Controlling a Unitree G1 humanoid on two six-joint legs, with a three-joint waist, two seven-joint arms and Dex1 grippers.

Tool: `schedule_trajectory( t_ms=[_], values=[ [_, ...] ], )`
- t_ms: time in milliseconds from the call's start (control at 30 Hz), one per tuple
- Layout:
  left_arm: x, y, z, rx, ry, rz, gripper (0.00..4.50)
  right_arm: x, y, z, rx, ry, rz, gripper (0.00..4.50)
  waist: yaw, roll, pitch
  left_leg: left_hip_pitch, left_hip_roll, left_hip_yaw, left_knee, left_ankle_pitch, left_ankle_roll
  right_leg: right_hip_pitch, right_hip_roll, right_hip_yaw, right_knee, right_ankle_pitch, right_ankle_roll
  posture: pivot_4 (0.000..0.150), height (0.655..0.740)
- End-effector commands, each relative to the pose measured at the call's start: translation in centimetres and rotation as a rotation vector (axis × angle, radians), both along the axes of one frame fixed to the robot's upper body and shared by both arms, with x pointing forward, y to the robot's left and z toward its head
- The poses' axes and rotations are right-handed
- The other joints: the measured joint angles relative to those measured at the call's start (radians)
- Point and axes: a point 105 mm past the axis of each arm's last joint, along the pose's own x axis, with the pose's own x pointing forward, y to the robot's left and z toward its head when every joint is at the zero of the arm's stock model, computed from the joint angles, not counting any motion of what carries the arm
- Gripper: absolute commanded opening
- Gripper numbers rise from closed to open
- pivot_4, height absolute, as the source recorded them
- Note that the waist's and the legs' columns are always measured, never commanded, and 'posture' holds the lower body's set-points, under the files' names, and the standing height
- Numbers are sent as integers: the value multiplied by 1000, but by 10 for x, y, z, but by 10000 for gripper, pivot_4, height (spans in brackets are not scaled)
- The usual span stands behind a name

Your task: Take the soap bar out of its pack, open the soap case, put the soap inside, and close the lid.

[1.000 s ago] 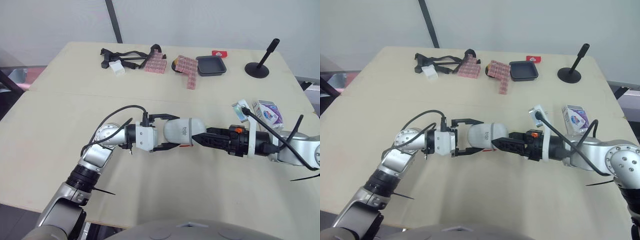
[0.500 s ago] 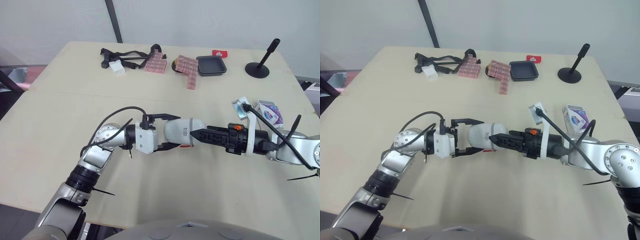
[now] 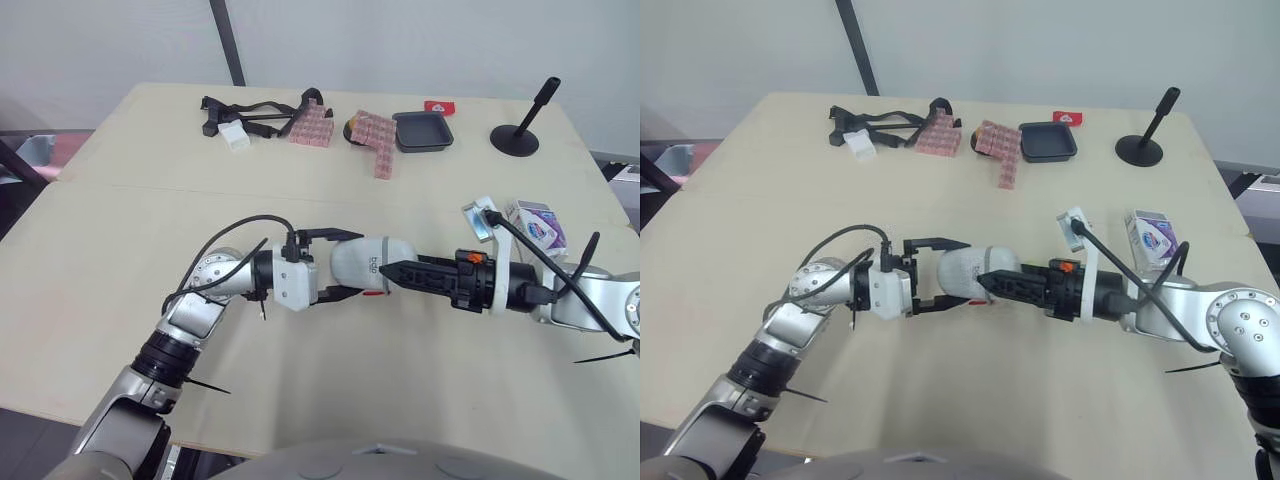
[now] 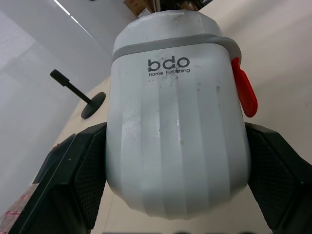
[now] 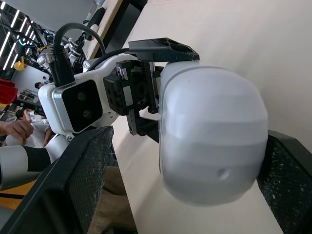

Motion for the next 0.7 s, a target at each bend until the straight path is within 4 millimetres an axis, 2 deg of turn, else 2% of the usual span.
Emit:
schedule_trajectory(
  t_ms=[33, 67, 100, 300, 700],
  values=[
    [-5, 0, 9, -24, -35, -18, 34739, 0, -1, 13, 29, -49, 6, 45000, 0, 0, 0, 0, 0, 0, 0, 0, 0, 0, 0, 0, 0, 0, 0, 1500, 7400],
    [-5, -1, 9, -23, -35, -19, 34739, 0, -1, 13, 31, -48, 8, 45000, 0, 0, 0, 0, 0, 0, 0, 0, 0, 0, 0, 0, 0, 0, 0, 1500, 7400],
    [-5, -1, 9, -23, -34, -20, 34739, 0, -1, 13, 32, -46, 9, 42441, 0, 0, 0, 0, 0, 0, 0, 0, 0, 0, 0, 0, 0, 0, 0, 1500, 7400],
    [-5, -1, 8, -21, -34, -20, 34739, -2, -3, 13, 29, -43, 16, 24412, 0, 0, 0, 0, 0, 0, 0, 0, 0, 0, 0, 0, 0, 0, 0, 1500, 7400],
    [-5, -1, 8, -21, -27, -23, 34739, -5, -10, 14, 29, -38, 22, 24412, 0, 0, 0, 0, 0, 0, 0, 0, 0, 1, 0, 0, 0, 0, 0, 1500, 7400]
  ],
)
